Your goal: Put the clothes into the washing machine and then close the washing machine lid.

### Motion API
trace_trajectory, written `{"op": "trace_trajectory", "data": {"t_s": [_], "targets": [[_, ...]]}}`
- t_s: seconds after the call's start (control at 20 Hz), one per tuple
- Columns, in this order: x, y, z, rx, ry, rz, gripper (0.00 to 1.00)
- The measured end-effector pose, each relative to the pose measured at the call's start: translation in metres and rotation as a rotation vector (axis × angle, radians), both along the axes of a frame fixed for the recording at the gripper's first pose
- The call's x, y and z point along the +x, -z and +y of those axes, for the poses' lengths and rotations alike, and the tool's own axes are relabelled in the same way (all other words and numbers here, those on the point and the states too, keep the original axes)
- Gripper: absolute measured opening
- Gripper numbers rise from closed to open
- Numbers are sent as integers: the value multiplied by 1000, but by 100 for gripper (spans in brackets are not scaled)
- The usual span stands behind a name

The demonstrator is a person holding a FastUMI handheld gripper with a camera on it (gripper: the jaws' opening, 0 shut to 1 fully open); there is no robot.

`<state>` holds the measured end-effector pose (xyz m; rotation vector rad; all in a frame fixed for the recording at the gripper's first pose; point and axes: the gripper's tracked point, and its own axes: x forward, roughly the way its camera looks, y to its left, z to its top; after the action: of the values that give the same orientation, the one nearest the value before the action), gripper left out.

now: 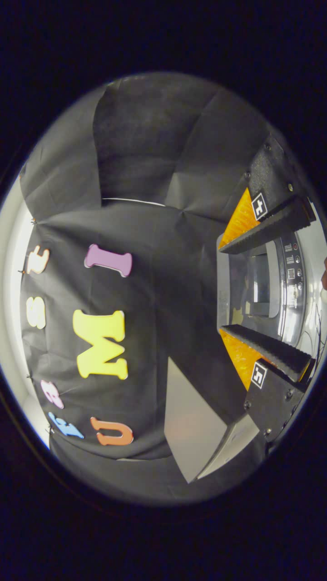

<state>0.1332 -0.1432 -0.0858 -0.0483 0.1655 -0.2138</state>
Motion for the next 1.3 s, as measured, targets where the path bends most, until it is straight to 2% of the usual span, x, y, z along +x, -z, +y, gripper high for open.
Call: {"op": "trace_trajectory", "data": {"t_s": [0.3, 0.9, 1.05, 1.3], "targets": [[-75, -36, 22, -17, -62, -131, 98], [-272, -65, 38, 31, -278, -171, 98], [-309, -66, 28, -2, -266, -180, 98], [-357, -68, 26, 22, -256, -185, 98]]}}
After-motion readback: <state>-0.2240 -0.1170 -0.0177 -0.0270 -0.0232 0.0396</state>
